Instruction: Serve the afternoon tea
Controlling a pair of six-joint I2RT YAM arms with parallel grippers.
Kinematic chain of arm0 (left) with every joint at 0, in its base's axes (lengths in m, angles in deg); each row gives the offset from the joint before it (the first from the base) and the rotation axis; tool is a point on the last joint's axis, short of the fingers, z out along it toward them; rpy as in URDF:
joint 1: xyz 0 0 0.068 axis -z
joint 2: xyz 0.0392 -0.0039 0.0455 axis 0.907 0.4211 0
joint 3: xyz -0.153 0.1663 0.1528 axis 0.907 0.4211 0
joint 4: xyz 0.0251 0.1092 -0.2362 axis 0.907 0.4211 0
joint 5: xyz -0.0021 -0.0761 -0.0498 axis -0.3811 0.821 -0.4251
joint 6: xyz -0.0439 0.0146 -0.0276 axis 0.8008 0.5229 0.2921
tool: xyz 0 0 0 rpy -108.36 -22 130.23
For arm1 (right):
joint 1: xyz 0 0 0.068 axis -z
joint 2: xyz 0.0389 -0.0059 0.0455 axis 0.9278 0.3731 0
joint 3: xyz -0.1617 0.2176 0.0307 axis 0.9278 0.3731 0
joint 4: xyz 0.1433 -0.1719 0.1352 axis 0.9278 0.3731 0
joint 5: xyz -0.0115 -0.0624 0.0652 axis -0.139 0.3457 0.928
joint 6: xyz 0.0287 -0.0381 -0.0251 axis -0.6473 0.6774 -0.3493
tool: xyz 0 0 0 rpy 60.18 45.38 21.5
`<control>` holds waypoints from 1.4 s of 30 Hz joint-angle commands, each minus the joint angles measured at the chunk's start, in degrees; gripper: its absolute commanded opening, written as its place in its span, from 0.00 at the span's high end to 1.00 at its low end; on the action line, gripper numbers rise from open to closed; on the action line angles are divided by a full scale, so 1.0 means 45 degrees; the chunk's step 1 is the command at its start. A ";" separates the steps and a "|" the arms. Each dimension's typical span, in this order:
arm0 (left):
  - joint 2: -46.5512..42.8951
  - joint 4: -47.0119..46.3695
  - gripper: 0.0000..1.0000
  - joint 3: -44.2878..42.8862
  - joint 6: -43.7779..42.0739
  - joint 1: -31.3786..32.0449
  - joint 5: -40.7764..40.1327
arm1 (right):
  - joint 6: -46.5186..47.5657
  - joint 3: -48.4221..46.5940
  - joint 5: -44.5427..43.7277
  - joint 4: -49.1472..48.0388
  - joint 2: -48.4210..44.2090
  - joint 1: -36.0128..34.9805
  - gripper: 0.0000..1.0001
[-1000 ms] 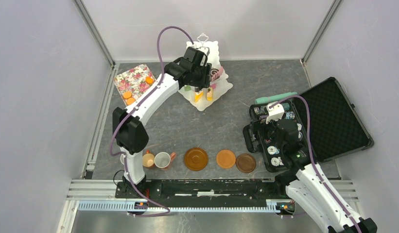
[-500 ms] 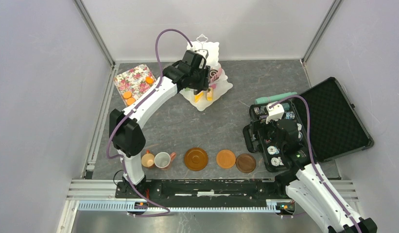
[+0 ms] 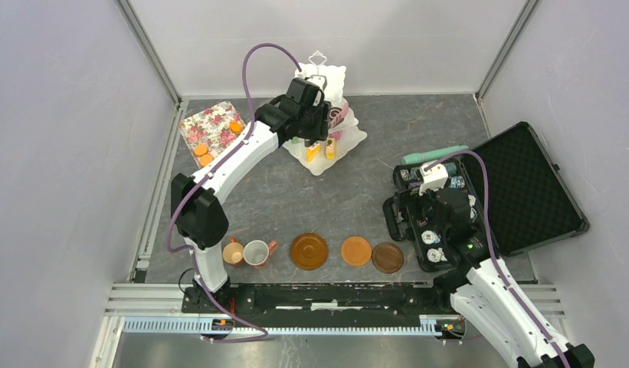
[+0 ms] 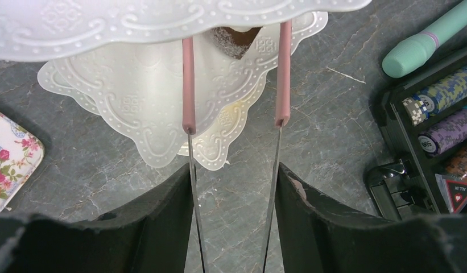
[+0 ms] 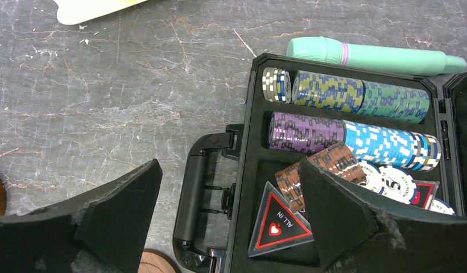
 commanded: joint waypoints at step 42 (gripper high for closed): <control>-0.9310 0.1588 0.51 0.7276 -0.0034 -0.1156 0.0101 | -0.0110 0.0006 0.0325 -0.0359 -0.0078 -0.0053 0.02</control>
